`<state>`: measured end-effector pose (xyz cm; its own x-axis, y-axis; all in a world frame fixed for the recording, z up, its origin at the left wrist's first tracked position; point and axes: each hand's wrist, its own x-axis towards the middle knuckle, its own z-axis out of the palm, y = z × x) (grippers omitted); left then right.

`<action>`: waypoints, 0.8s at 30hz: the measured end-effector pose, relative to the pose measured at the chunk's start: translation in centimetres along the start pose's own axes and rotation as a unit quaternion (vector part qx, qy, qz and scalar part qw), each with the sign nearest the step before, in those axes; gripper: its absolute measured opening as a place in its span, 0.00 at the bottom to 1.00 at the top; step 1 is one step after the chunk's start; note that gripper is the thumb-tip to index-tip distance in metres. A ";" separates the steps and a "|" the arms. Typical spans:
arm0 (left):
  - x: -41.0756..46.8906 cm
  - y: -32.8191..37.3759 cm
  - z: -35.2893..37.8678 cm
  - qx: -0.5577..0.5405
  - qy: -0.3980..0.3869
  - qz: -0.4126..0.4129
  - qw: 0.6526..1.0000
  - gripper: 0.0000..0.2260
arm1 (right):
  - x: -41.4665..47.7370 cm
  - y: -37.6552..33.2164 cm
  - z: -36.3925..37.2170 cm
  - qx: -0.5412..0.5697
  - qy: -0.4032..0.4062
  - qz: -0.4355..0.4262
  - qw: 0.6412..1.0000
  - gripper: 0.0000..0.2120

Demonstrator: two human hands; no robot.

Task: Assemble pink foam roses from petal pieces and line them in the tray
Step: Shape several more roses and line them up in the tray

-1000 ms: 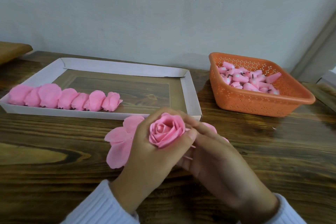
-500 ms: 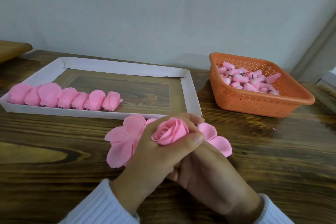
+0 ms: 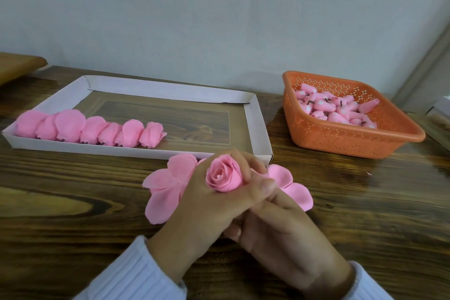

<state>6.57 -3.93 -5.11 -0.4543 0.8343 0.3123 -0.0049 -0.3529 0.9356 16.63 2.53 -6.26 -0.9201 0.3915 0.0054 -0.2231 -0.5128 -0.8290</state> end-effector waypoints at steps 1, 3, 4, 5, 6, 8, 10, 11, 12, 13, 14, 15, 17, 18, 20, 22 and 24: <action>-0.1 0.0 0.0 0.000 -0.011 -0.001 1.000 0.06 | 0.1 0.0 -0.1 -0.007 0.011 0.004 1.000 0.20; -0.2 0.0 0.1 -0.008 -0.026 -0.026 0.999 0.04 | 0.3 0.2 -0.3 -0.032 0.036 0.011 0.999 0.19; -0.2 0.0 0.1 -0.009 -0.026 -0.033 0.999 0.04 | 0.4 0.3 -0.3 -0.043 0.041 0.012 0.998 0.21; -0.2 0.0 0.1 -0.006 -0.022 -0.032 0.999 0.05 | 0.4 0.3 -0.3 -0.042 0.044 0.011 0.998 0.22; -0.2 0.0 0.1 0.001 -0.013 -0.023 1.000 0.05 | 0.4 0.3 -0.2 -0.030 0.039 0.011 0.999 0.23; -0.1 0.0 0.0 0.016 0.002 -0.001 1.000 0.05 | 0.1 0.1 0.0 -0.006 0.014 0.003 1.000 0.26; 0.1 0.1 0.0 0.034 -0.003 0.025 0.999 0.04 | 0.0 -0.1 -0.1 0.002 0.001 0.004 1.000 0.27; 0.1 0.1 0.0 0.034 -0.011 0.034 0.999 0.04 | 0.0 -0.1 -0.2 -0.001 0.006 0.007 1.000 0.25; 0.0 0.0 0.1 0.024 -0.021 0.035 0.999 0.04 | 0.1 -0.1 -0.4 -0.014 0.017 0.010 1.000 0.23; 0.0 0.0 0.2 0.011 -0.033 0.026 0.999 0.04 | 0.3 0.0 -0.6 -0.034 0.031 0.017 0.999 0.22; -0.1 0.0 0.2 0.003 -0.045 0.014 0.999 0.04 | 0.3 0.1 -0.7 -0.049 0.039 0.023 0.998 0.21; -0.1 0.1 0.3 0.000 -0.051 0.004 0.999 0.04 | 0.4 0.2 -0.7 -0.053 0.041 0.030 0.997 0.20; 0.0 0.0 0.1 0.011 -0.038 0.002 0.999 0.06 | 0.3 0.2 -0.7 -0.022 0.021 0.036 0.999 0.25; 0.1 0.0 0.0 0.020 -0.024 0.008 0.999 0.07 | 0.2 0.0 -0.5 -0.004 0.003 0.029 1.000 0.28; 0.3 -0.1 -0.1 0.031 -0.014 0.022 0.999 0.06 | 0.2 -0.3 -0.5 0.012 -0.019 0.016 1.000 0.34; 0.3 0.0 0.0 0.041 -0.027 0.039 0.998 0.05 | 0.2 -0.4 -0.3 0.024 -0.028 0.009 0.999 0.36; 0.2 -0.1 0.0 0.037 -0.037 0.040 0.998 0.05 | 0.3 -0.2 -0.4 0.005 -0.011 0.018 1.000 0.26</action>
<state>6.52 -3.71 -5.15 -0.3840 0.8341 0.3960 0.0965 -0.3902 0.9156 16.56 3.08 -6.31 -0.9345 0.3558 -0.0123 -0.1923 -0.5337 -0.8235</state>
